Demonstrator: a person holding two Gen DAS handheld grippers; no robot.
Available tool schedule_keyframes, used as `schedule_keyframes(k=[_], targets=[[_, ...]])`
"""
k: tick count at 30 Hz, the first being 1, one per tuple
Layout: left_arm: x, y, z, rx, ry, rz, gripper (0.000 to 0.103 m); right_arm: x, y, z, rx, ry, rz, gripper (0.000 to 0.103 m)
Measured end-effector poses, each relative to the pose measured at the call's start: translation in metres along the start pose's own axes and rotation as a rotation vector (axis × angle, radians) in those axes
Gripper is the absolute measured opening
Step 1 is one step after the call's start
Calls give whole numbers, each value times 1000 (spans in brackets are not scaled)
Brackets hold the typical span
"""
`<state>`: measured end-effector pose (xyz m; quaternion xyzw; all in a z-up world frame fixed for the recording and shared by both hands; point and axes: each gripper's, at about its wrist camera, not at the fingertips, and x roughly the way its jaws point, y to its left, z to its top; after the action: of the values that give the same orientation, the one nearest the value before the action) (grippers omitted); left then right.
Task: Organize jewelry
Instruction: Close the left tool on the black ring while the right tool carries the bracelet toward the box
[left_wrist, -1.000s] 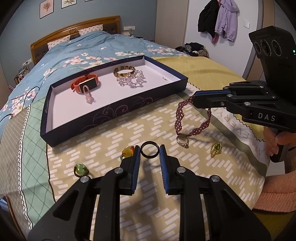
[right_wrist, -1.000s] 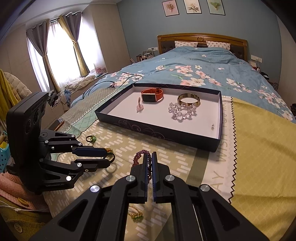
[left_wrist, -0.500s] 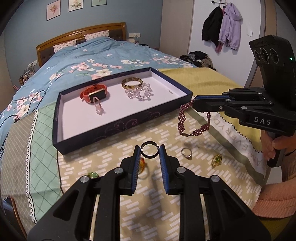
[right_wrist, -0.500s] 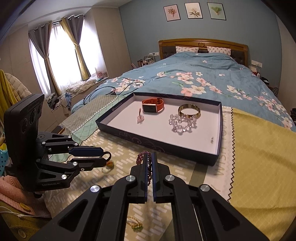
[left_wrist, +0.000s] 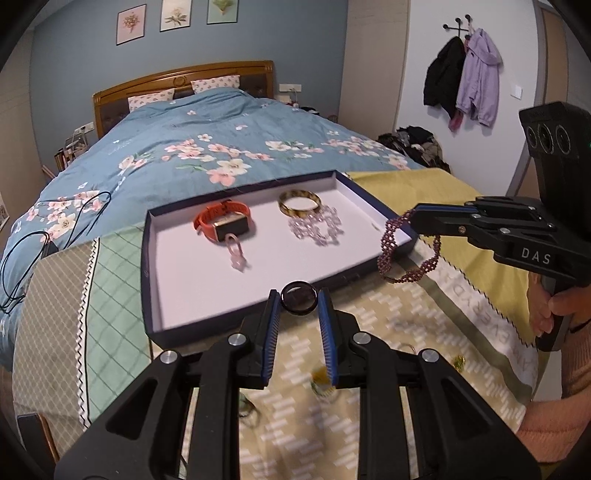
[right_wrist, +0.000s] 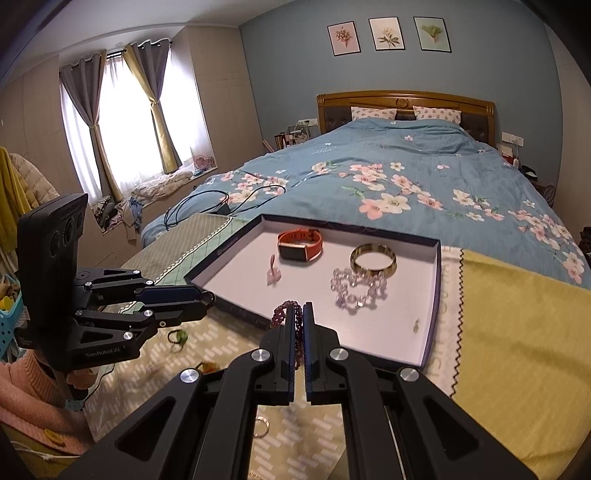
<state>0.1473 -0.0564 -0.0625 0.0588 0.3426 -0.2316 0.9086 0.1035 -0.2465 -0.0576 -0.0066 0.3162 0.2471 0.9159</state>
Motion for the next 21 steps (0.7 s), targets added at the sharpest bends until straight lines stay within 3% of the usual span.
schedule_keyframes(k=[21], targets=[[33, 25, 27, -27, 13, 51, 21, 34, -19, 29, 15, 2, -6, 3]])
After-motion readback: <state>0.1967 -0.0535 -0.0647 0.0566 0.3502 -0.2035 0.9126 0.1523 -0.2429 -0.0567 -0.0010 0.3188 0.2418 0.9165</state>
